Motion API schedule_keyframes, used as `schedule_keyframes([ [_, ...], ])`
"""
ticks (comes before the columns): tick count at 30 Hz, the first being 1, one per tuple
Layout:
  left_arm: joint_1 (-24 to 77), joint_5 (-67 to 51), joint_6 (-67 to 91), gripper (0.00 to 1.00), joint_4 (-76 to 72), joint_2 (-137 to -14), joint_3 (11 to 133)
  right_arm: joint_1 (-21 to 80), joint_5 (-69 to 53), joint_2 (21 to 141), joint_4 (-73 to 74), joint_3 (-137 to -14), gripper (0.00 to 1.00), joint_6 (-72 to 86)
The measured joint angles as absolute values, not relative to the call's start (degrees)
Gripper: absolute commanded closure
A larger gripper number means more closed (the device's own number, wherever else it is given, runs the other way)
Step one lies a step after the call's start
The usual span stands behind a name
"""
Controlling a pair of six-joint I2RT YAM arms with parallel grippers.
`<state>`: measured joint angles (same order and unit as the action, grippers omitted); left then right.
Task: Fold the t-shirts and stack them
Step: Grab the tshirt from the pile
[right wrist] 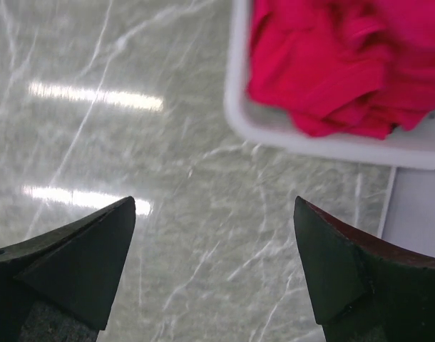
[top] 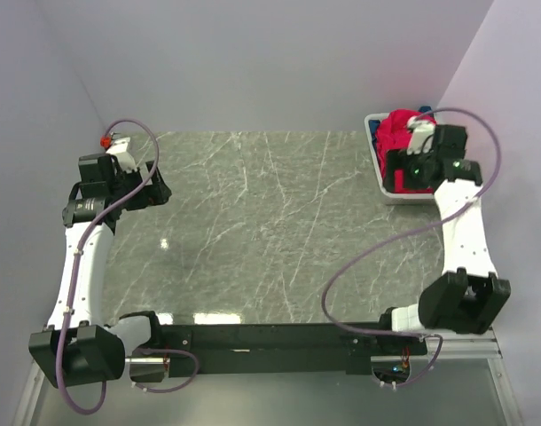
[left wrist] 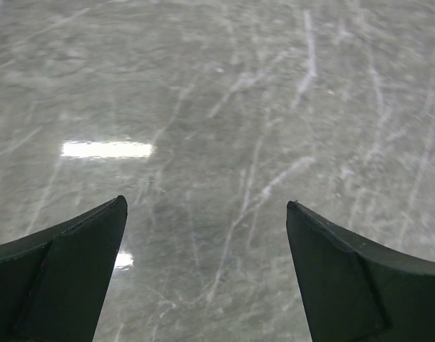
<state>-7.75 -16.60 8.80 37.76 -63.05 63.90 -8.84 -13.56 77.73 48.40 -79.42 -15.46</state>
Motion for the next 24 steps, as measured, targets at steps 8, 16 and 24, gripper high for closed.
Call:
schedule_keyframes([
  [8,-7.8,-11.5,10.3,0.01,37.3,-64.5,64.4,-18.3,-14.2,94.1,43.3,-93.6,0.02,-10.0],
  [16,-7.8,-11.7,10.3,0.01,37.2,-64.5,64.4,-18.9,-9.3,113.6,41.2,-114.8,0.02,-5.3],
  [24,-7.8,-10.0,10.0,0.0,37.4,-64.8,64.4,-19.8,-9.7,123.4,41.0,-124.2,0.03,-2.3],
])
